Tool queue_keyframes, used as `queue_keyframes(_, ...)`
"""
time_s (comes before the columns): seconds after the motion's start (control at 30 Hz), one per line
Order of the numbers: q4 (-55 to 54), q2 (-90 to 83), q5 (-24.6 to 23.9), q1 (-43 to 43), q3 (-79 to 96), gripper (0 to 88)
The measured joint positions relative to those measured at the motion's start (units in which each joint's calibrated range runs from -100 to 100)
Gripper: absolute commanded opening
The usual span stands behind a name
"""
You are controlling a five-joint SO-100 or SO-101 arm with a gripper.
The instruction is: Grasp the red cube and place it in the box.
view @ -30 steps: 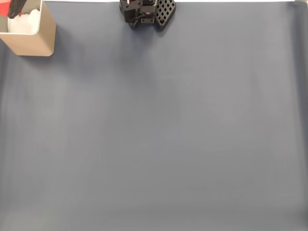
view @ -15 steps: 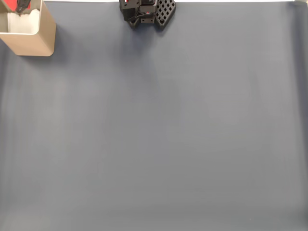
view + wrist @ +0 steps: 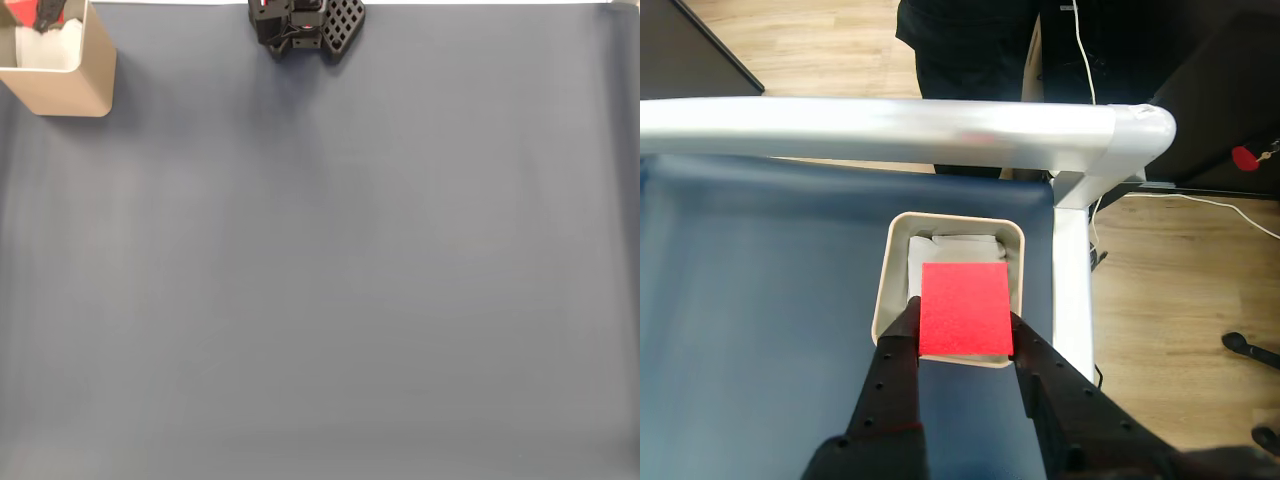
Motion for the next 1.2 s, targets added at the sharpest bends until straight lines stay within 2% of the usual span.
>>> queue_keyframes(0.7, -0.32, 0.09, 0.00, -0.52, -0.27, 1.9)
queue_keyframes(0.77, -0.32, 0.09, 0.00, -0.82, -0.27, 5.9)
queue_keyframes(1.0, -0.32, 0.09, 0.00, -0.74, -0.27, 28.4)
queue_keyframes(1.07, -0.32, 0.09, 0.00, -0.96, -0.27, 32.8)
queue_keyframes(1.2, -0.32, 0.09, -0.63, -1.19, -0.27, 36.2)
